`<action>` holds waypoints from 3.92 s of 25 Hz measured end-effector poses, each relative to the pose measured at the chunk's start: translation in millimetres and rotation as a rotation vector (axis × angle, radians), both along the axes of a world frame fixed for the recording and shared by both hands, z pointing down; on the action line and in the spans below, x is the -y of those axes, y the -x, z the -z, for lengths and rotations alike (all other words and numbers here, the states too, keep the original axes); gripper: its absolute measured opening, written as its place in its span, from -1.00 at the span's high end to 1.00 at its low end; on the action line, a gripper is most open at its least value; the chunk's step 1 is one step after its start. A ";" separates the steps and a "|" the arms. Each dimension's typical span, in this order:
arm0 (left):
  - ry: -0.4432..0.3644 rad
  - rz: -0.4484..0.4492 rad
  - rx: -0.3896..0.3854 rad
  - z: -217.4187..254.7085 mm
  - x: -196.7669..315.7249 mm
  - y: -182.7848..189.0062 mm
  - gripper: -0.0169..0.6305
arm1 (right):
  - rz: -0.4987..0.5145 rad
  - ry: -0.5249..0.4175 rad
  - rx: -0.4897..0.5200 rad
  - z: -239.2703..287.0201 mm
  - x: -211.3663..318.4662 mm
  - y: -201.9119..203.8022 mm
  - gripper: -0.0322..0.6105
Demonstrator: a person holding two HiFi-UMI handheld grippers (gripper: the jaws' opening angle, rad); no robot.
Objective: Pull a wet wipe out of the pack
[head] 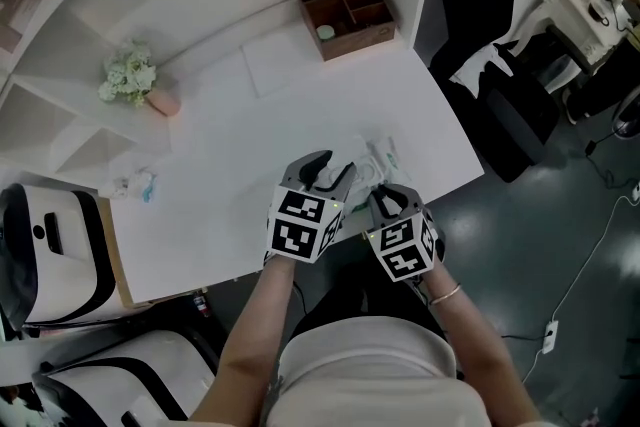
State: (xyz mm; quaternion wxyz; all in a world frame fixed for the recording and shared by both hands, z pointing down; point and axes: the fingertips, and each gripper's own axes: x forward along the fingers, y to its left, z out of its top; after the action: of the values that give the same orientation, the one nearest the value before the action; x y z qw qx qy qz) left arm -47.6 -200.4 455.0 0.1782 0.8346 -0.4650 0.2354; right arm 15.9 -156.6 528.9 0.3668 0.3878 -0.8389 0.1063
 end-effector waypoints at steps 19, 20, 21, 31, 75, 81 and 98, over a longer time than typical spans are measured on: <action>0.056 0.039 0.183 -46.2 -2.0 -22.8 0.68 | 0.016 -0.021 -0.003 -0.1 -0.3 -0.2 0.69; 0.051 0.059 0.168 -43.7 -2.5 -18.6 0.74 | 0.017 -0.022 -0.002 -0.2 -0.3 -0.2 0.69; 0.048 0.081 0.149 -41.3 -3.1 -13.9 0.81 | 0.018 -0.022 -0.002 -0.2 -0.2 -0.2 0.69; 0.102 0.206 0.077 -41.6 -22.8 24.1 0.96 | 0.034 -0.022 -0.016 -0.2 -1.3 -0.7 0.69; 0.117 0.314 -0.079 -62.3 -41.2 33.1 0.96 | 0.399 0.182 -0.211 10.2 17.3 58.1 0.71; 0.128 0.304 -0.083 -63.9 -42.6 32.4 0.96 | 0.349 0.234 -0.200 4.0 17.5 56.7 0.71; 0.121 0.287 -0.096 -61.9 -42.6 35.3 0.97 | 0.266 0.137 -0.110 16.6 14.4 57.6 0.88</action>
State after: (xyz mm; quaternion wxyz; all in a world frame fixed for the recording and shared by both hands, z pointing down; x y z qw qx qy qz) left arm -83.0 -157.8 516.9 0.2819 0.7576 -0.5556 0.1948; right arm -41.6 -171.1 512.3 0.4486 0.2526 -0.8523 0.0921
